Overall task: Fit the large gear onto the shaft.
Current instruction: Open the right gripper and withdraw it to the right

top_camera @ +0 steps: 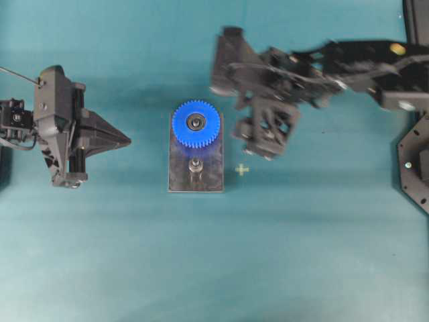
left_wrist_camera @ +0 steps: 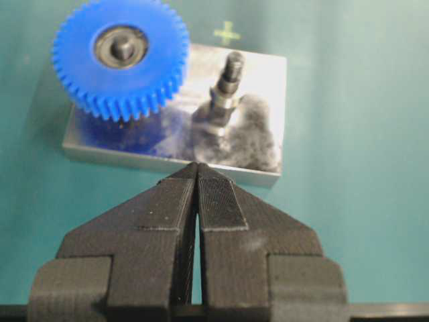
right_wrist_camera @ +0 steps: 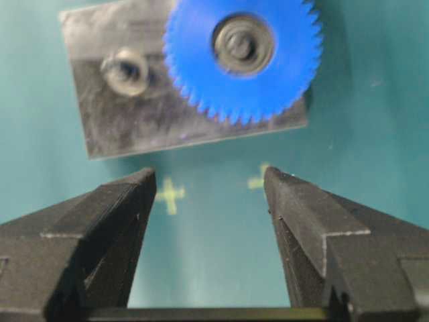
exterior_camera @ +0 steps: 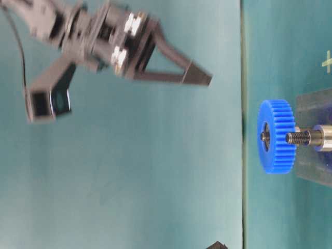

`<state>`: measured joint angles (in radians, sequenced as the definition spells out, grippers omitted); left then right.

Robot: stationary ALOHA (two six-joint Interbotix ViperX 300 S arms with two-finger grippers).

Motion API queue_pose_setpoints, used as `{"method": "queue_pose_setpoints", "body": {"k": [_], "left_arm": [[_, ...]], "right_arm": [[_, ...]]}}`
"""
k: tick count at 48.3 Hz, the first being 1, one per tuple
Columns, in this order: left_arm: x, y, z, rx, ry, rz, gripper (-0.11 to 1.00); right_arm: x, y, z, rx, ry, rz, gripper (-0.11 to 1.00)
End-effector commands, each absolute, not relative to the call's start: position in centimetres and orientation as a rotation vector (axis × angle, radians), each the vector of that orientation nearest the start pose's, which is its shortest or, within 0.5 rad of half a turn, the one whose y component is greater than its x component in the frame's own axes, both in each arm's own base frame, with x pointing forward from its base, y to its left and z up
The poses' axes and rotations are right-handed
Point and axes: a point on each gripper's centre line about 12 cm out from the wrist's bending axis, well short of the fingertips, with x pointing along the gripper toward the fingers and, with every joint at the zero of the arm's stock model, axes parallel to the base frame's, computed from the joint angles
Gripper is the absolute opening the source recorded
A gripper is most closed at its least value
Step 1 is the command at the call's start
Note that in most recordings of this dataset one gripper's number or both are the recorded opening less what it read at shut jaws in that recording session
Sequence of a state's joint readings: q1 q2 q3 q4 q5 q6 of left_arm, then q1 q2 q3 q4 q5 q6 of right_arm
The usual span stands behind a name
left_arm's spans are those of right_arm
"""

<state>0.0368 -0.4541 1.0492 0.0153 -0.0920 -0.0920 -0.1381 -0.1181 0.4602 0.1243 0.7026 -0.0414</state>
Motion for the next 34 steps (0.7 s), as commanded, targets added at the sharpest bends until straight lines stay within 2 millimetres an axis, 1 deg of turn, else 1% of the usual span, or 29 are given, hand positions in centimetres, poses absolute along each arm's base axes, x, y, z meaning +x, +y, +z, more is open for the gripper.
{"method": "queue_pose_setpoints", "body": {"k": [1, 5, 14, 27, 34], "left_arm": [[27.9, 0.8, 20.6, -0.077, 0.470, 0.045, 0.00], [28.0, 0.7, 20.8, -0.065, 0.464, 0.036, 0.00], [27.9, 0.5, 20.6, -0.029, 0.468, 0.022, 0.00], [27.9, 0.4, 20.6, -0.024, 0.448, 0.019, 0.00], [27.9, 0.4, 20.1, -0.024, 0.468, 0.019, 0.00]], "right_arm": [[35.5, -3.6, 24.2, 0.137, 0.977, -0.067, 0.70], [34.6, -3.2, 24.2, 0.120, 0.946, -0.061, 0.70], [32.8, -3.0, 24.5, 0.094, 0.831, -0.068, 0.69], [29.1, -2.1, 23.8, 0.076, 0.675, -0.065, 0.69], [27.9, -1.8, 23.7, 0.078, 0.586, -0.067, 0.69]]}}
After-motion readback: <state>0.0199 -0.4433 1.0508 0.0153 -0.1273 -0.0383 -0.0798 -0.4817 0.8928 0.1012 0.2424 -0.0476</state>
